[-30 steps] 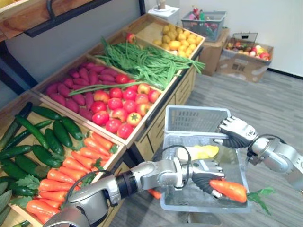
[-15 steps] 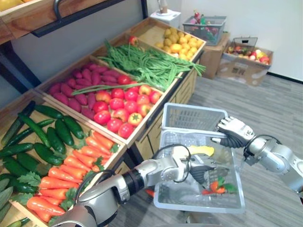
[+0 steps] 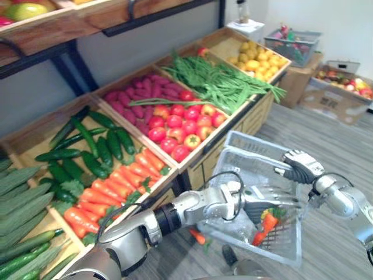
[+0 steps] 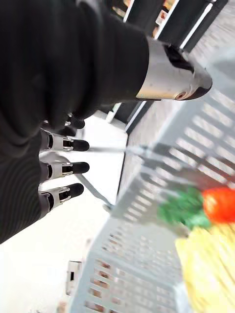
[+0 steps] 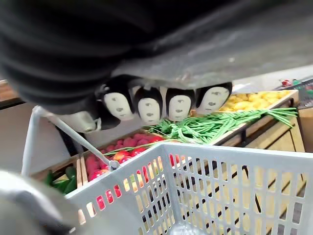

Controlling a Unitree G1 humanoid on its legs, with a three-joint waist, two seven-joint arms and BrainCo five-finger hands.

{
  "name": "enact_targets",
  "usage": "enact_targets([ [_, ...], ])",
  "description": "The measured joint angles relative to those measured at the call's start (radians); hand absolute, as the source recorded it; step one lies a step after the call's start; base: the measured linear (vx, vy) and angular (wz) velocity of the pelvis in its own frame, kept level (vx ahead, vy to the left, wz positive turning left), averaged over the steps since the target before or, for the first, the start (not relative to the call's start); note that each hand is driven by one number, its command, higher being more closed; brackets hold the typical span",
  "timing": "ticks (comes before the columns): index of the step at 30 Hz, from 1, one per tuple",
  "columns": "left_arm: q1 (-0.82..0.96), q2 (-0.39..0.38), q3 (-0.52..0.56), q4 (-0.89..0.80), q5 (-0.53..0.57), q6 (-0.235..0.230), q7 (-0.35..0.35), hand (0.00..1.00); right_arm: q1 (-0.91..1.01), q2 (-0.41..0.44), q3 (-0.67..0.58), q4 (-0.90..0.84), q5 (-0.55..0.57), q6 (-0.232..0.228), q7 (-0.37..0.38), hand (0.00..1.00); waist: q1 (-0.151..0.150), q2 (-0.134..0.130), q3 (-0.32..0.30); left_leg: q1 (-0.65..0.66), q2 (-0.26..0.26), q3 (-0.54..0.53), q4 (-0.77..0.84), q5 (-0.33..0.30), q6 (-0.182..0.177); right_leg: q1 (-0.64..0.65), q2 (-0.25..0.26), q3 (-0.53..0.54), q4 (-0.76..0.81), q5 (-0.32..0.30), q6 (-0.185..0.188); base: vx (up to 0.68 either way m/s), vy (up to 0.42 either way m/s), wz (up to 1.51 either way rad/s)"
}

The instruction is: Pick vegetable in the basket

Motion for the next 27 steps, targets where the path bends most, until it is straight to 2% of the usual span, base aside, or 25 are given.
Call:
enact_targets([
  [4, -0.001, 0.032, 0.000, -0.138, -0.035, -0.028, 0.018, 0.00, 0.038, 0.091, -0.085, 0.108, 0.000, 0.041, 0.000, 1.00, 0.010, -0.002, 0.000, -0.048, 0.001, -0.086, 0.021, -0.008, 0.015, 0.011, -0.032, -0.075, -0.002, -0.001, 0.001, -0.07, -0.010, 0.59],
  [5, -0.001, 0.048, 0.000, -0.180, -0.057, -0.035, 0.019, 0.00, 0.057, 0.128, -0.128, 0.140, 0.000, 0.056, 0.000, 1.00, 0.027, -0.003, -0.003, -0.063, -0.002, -0.110, 0.023, -0.008, 0.020, 0.016, -0.042, -0.098, -0.002, -0.001, 0.001, -0.10, 0.011, 0.61],
  [8, 0.002, 0.104, 0.003, -0.267, -0.094, -0.045, 0.026, 0.00, 0.094, 0.201, -0.224, 0.213, 0.001, 0.094, -0.005, 1.00, 0.036, -0.015, -0.009, -0.097, -0.016, -0.186, 0.023, -0.001, 0.039, 0.033, -0.072, -0.165, -0.001, -0.009, 0.006, -0.10, 0.018, 0.70],
  [11, 0.046, 0.145, 0.027, -0.357, -0.110, -0.048, 0.029, 0.00, 0.117, 0.269, -0.326, 0.296, 0.001, 0.116, -0.033, 1.00, 0.055, -0.025, -0.025, -0.135, -0.037, -0.255, 0.019, 0.006, 0.054, 0.041, -0.102, -0.223, 0.001, -0.017, 0.011, -0.08, 0.032, 0.68],
  [13, 0.089, 0.162, 0.048, -0.411, -0.128, -0.055, 0.034, 0.00, 0.126, 0.318, -0.388, 0.346, 0.003, 0.132, -0.053, 1.00, 0.057, -0.032, -0.029, -0.153, -0.048, -0.297, 0.017, 0.013, 0.066, 0.051, -0.119, -0.265, 0.001, -0.022, 0.013, -0.05, 0.029, 0.72],
  [15, 0.135, 0.194, 0.077, -0.466, -0.150, -0.056, 0.050, 0.00, 0.141, 0.384, -0.466, 0.413, 0.026, 0.150, -0.085, 1.00, 0.071, -0.039, -0.032, -0.166, -0.081, -0.348, -0.013, 0.029, 0.090, 0.067, -0.147, -0.314, 0.002, -0.029, 0.013, -0.03, 0.035, 0.69],
  [17, 0.170, 0.216, 0.113, -0.495, -0.152, -0.057, 0.059, 0.00, 0.160, 0.418, -0.527, 0.476, 0.060, 0.156, -0.093, 1.00, 0.086, -0.042, -0.041, -0.184, -0.109, -0.394, -0.037, 0.043, 0.099, 0.072, -0.170, -0.356, 0.005, -0.037, 0.019, -0.03, 0.043, 0.73],
  [20, 0.260, 0.245, 0.198, -0.541, -0.186, -0.053, 0.066, 0.00, 0.173, 0.478, -0.630, 0.584, 0.116, 0.171, -0.129, 1.00, 0.100, -0.051, -0.042, -0.205, -0.150, -0.461, -0.081, 0.076, 0.112, 0.086, -0.205, -0.434, 0.010, -0.064, 0.023, 0.00, 0.036, 0.87],
  [21, 0.316, 0.255, 0.261, -0.559, -0.209, -0.051, 0.067, 0.00, 0.180, 0.506, -0.683, 0.645, 0.147, 0.176, -0.131, 1.00, 0.111, -0.057, -0.045, -0.219, -0.165, -0.502, -0.095, 0.094, 0.117, 0.091, -0.215, -0.469, 0.009, -0.075, 0.024, 0.04, 0.008, 0.96],
  [23, 0.391, 0.265, 0.342, -0.565, -0.225, -0.047, 0.070, 0.00, 0.180, 0.533, -0.723, 0.710, 0.167, 0.184, -0.133, 1.00, 0.114, -0.067, -0.047, -0.230, -0.184, -0.540, -0.127, 0.121, 0.119, 0.102, -0.225, -0.505, 0.003, -0.076, 0.024, 0.03, 0.000, 0.74],
  [25, 0.568, 0.246, 0.545, -0.553, -0.226, -0.020, 0.073, 0.00, 0.173, 0.581, -0.794, 0.847, 0.216, 0.190, -0.141, 1.00, 0.117, -0.086, -0.051, -0.232, -0.219, -0.595, -0.202, 0.170, 0.125, 0.106, -0.237, -0.554, -0.002, -0.077, 0.024, 0.05, -0.010, 0.64],
  [26, 0.586, 0.241, 0.568, -0.549, -0.226, -0.018, 0.074, 0.00, 0.173, 0.585, -0.801, 0.862, 0.226, 0.191, -0.143, 1.00, 0.118, -0.088, -0.050, -0.232, -0.222, -0.601, -0.210, 0.175, 0.126, 0.106, -0.238, -0.559, -0.002, -0.078, 0.024, 0.08, -0.016, 0.58],
  [27, 0.657, 0.200, 0.675, -0.526, -0.226, 0.002, 0.079, 0.00, 0.173, 0.602, -0.829, 0.920, 0.258, 0.193, -0.153, 1.00, 0.119, -0.094, -0.053, -0.231, -0.237, -0.627, -0.245, 0.199, 0.128, 0.107, -0.238, -0.575, -0.007, -0.078, 0.023, 0.07, -0.016, 0.54],
])
